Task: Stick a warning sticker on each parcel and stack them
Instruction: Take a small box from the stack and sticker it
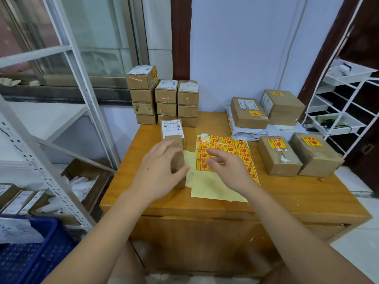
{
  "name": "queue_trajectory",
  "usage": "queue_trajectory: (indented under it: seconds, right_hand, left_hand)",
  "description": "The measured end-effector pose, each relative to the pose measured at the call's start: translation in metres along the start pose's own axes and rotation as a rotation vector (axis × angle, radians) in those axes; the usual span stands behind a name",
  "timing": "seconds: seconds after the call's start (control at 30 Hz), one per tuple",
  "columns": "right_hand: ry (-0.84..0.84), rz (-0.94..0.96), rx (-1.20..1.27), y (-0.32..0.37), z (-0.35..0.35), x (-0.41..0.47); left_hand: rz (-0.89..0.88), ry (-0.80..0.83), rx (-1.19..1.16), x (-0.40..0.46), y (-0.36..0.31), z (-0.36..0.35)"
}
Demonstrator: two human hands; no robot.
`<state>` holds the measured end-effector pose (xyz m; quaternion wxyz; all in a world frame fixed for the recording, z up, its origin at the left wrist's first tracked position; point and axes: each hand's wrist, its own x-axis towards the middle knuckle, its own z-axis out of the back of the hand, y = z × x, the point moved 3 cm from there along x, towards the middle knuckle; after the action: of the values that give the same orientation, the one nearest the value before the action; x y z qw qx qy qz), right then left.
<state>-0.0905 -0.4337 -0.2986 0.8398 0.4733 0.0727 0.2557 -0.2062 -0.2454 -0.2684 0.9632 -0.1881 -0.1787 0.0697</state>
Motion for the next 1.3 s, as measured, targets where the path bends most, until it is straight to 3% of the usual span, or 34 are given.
queue_trajectory:
  seconds: [0.17, 0.33, 0.5, 0.7, 1.3]
  right_hand:
    - [-0.097, 0.010, -0.195, -0.030, 0.043, -0.014]
    - [-0.027, 0.051, -0.393, -0.057, 0.060, -0.032]
    - [0.031, 0.091, -0.414, -0.076, 0.055, -0.038]
    - [-0.054, 0.089, -0.321, -0.091, 0.051, -0.036]
    - [-0.203, 0.250, -0.474, -0.091, 0.045, -0.046]
  left_hand:
    - [-0.296, -0.076, 0.042, -0.006, -0.056, -0.011]
    - [-0.389, 0.063, 0.017, -0.001, -0.094, -0.053]
    - [-0.306, 0.199, 0.056, 0.012, -0.091, -0.106]
    - [-0.182, 0.278, 0.038, 0.013, -0.081, -0.130]
    - [-0.123, 0.293, 0.059, 0.015, -0.079, -0.137]
